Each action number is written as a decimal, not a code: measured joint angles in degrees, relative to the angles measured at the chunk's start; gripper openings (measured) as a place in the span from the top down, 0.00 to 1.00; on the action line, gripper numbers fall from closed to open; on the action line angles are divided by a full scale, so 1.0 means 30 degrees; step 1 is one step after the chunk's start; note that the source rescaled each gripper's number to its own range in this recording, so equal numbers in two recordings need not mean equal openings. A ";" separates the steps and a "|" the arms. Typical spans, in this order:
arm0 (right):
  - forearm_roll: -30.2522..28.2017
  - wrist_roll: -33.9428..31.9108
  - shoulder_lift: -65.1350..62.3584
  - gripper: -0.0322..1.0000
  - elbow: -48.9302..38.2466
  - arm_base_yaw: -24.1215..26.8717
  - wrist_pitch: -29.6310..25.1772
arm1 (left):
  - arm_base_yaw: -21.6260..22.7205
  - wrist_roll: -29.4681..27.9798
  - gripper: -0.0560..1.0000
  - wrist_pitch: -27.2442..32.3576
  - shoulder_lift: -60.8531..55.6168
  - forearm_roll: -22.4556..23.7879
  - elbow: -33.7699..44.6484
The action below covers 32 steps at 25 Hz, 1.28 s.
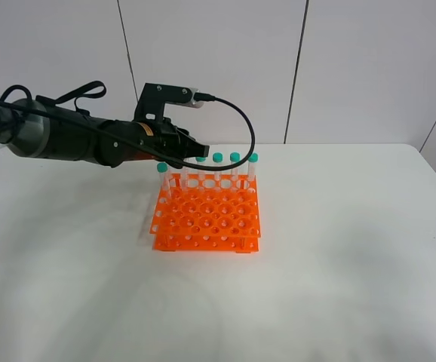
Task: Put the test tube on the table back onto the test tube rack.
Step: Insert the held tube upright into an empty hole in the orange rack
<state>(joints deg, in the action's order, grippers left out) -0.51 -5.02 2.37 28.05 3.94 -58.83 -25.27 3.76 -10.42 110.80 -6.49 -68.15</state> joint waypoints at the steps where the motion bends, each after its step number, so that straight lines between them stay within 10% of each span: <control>1: 0.0020 0.0000 0.0000 0.14 0.0000 0.0000 0.0000 | 0.0000 0.0000 0.95 0.0000 0.0038 0.0000 0.0000; 32: 0.0037 0.0000 0.0000 0.14 0.0000 0.0000 0.0000 | 0.0017 -0.0113 0.95 -0.1813 0.0213 -0.0564 0.2240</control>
<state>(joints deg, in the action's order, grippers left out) -0.40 -5.02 2.37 28.05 3.94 -58.83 -25.21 3.43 -15.86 111.44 -8.19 -61.43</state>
